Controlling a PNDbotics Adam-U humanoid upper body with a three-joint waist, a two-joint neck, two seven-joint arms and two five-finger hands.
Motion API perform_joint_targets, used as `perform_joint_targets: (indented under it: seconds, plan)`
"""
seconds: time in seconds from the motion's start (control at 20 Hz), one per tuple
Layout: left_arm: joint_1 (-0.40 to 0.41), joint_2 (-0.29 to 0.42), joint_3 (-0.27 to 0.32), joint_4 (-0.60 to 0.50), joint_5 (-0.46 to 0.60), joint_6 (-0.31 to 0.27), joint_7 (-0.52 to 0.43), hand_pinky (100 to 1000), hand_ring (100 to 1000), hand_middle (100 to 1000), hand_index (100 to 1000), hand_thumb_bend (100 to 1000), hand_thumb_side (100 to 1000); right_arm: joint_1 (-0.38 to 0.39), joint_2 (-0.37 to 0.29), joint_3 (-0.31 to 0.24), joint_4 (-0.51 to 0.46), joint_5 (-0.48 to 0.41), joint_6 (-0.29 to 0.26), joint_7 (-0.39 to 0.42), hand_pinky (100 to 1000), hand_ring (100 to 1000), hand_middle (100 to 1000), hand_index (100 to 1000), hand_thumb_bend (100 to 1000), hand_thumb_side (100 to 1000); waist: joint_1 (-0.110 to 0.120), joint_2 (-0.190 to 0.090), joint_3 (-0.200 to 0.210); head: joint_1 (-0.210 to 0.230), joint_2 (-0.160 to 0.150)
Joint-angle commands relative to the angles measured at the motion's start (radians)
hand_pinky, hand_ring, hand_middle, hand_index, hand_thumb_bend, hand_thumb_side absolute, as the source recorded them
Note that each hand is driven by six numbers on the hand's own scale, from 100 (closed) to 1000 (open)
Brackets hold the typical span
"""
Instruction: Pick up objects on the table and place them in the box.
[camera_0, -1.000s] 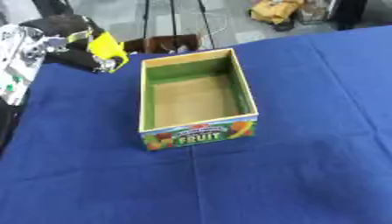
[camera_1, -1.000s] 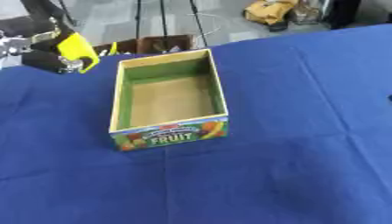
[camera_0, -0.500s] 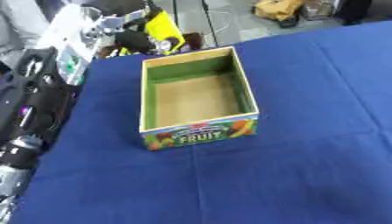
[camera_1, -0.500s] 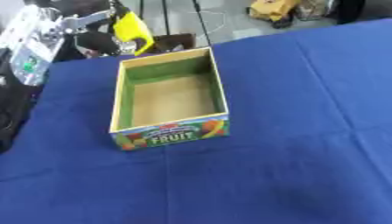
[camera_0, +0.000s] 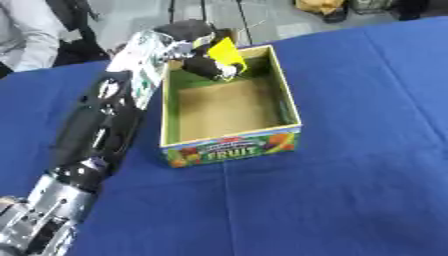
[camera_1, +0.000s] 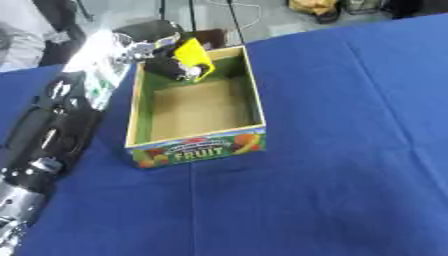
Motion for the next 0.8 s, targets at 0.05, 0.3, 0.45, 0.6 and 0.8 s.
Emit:
perform_joint_targets:
  seconds: [0.05, 0.3, 0.45, 0.6, 0.8]
  plan:
    - [-0.025, -0.016, 0.018, 0.015, -0.095, 0.028, 0.011, 228, 484, 545, 642, 100, 820, -0.013, -0.011, 0.001, -0.015, -0.01, -0.003, 0.004, 727, 812, 586, 841, 100, 679, -0.01, -0.015, -0.002, 0.012, -0.018]
    - [-0.011, -0.041, 0.019, 0.044, -0.147, 0.038, 0.012, 235, 486, 548, 644, 100, 810, -0.017, -0.01, 0.002, -0.015, -0.013, -0.004, 0.004, 727, 812, 586, 841, 100, 679, -0.012, -0.011, -0.006, 0.014, -0.025]
    - [-0.004, -0.049, 0.015, 0.059, -0.16, 0.036, -0.004, 253, 495, 561, 659, 100, 793, -0.018, -0.01, 0.002, -0.015, -0.015, -0.004, 0.002, 727, 812, 586, 840, 100, 678, -0.013, -0.01, -0.007, 0.012, -0.025]
    - [0.001, -0.057, 0.009, 0.075, -0.151, 0.019, -0.041, 329, 546, 623, 754, 100, 815, -0.018, -0.01, 0.003, -0.015, -0.015, -0.004, 0.003, 727, 812, 586, 840, 100, 679, -0.014, -0.009, -0.007, 0.01, -0.025]
    - [0.001, -0.059, -0.001, 0.072, -0.128, -0.019, -0.12, 472, 673, 782, 892, 309, 770, -0.016, -0.009, 0.003, -0.015, -0.013, -0.003, 0.004, 727, 813, 585, 840, 100, 678, -0.014, -0.01, -0.005, 0.009, -0.024]
